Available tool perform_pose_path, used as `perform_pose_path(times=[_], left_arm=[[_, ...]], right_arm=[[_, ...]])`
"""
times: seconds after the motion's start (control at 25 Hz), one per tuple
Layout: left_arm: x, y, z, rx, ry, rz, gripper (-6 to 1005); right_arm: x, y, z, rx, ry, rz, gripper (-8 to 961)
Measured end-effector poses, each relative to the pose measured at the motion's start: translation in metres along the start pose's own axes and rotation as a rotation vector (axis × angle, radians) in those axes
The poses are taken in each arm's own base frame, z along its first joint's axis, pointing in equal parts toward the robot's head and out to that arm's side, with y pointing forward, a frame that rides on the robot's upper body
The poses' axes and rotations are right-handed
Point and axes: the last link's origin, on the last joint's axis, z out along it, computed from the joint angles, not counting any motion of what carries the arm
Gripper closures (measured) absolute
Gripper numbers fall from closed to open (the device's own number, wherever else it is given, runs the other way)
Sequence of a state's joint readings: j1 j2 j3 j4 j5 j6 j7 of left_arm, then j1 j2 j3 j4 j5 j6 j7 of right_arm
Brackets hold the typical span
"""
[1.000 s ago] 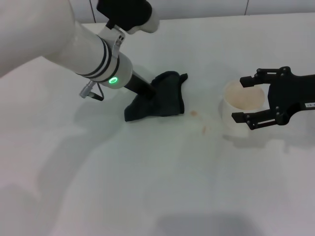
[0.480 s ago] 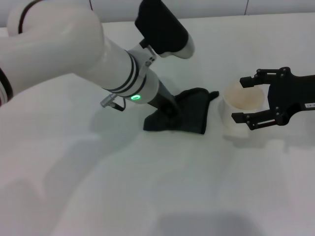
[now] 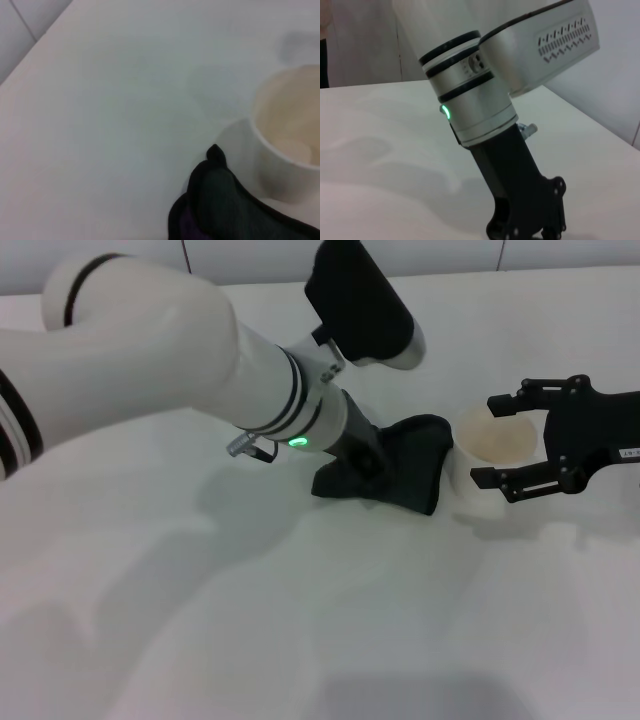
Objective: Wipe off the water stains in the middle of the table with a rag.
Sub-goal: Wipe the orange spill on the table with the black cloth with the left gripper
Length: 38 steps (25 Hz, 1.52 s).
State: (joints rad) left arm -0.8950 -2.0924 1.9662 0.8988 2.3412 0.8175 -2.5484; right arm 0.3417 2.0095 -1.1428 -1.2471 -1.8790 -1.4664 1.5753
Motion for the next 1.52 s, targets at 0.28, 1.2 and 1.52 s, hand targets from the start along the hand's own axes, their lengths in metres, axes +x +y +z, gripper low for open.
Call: perform_pose_path(times=[0.28,1.2,1.52], left_arm=[[0.002,0.005,0.005,0.021,0.018,0.047,909],[-0.01,-0.043,-0.008,0.177,0.01,-0.169,908],[-0.004,-0.008,0.004,0.113,-0.026,0.019,908]], right_arm=[[0.0,0.0,0.0,0.003,0.0,0.0,80],[0.0,-0.001,-0.001,0.009,0.0,0.006,81],[0.0,-0.002,-0.001,0.01,-0.001,0.004,81]])
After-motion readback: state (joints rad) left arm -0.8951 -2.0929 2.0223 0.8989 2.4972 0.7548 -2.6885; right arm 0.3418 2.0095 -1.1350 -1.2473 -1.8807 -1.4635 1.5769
